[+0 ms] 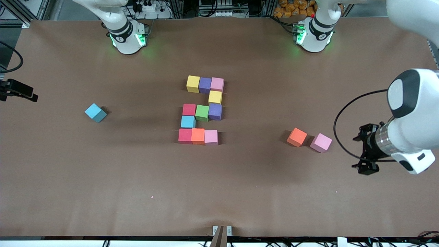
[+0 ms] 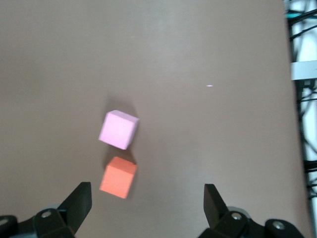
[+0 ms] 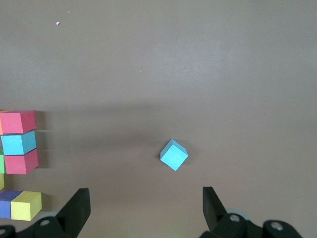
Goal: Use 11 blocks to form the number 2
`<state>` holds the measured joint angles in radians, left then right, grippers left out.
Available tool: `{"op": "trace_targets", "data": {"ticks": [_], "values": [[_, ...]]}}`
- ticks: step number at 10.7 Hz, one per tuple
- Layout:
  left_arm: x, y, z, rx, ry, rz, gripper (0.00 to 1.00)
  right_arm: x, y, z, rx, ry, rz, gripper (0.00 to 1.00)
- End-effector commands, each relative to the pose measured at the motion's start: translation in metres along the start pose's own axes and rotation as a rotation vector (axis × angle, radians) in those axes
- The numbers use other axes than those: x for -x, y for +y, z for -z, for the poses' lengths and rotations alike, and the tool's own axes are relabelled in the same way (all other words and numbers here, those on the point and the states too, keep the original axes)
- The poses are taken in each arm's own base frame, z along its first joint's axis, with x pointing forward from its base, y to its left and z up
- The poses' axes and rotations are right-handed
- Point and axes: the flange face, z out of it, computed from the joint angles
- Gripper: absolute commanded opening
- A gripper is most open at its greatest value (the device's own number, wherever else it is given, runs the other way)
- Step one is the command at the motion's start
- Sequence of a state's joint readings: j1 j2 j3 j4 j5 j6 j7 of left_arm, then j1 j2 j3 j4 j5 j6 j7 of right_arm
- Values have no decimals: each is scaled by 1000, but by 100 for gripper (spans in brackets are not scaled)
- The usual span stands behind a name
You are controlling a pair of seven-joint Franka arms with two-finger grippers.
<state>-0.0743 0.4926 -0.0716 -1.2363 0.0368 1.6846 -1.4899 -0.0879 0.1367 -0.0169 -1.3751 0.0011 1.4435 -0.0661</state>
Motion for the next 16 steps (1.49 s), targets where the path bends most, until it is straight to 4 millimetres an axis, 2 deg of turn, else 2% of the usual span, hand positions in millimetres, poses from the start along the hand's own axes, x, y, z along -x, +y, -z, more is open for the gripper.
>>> {"op": "trace_targets", "data": {"ticks": [1,2,4,5,6,7,9,11,12,13,16], "values": [[11,-55,-14,-25,-13,-37,100,7,-3,2,-2,-4,-1,100],[16,-76,-18,-20,-9,-90,100,7,-3,2,-2,-2,-1,100],[23,-118,-12,-20,-1,-239,100,6,-7,1,0,-1,6,100],[24,-134,-5,-20,3,-346,100,6,-7,2,0,-1,6,100],[21,-139,-2,-23,3,-442,100,6,-6,3,0,1,5,100],[14,-138,3,-20,17,-537,100,6,-6,2,0,-1,5,100],[11,-130,28,26,42,-785,100,6,-6,2,0,-1,5,100],[-3,-113,61,95,75,-993,100,7,-6,2,-1,-2,5,100],[-6,-106,68,107,93,-1090,100,5,-7,1,0,-2,6,100],[-5,-99,72,112,106,-1143,100,4,-7,0,0,1,2,100],[13,-108,99,100,100,-1248,100,5,-2,4,-1,13,-9,100]]}}
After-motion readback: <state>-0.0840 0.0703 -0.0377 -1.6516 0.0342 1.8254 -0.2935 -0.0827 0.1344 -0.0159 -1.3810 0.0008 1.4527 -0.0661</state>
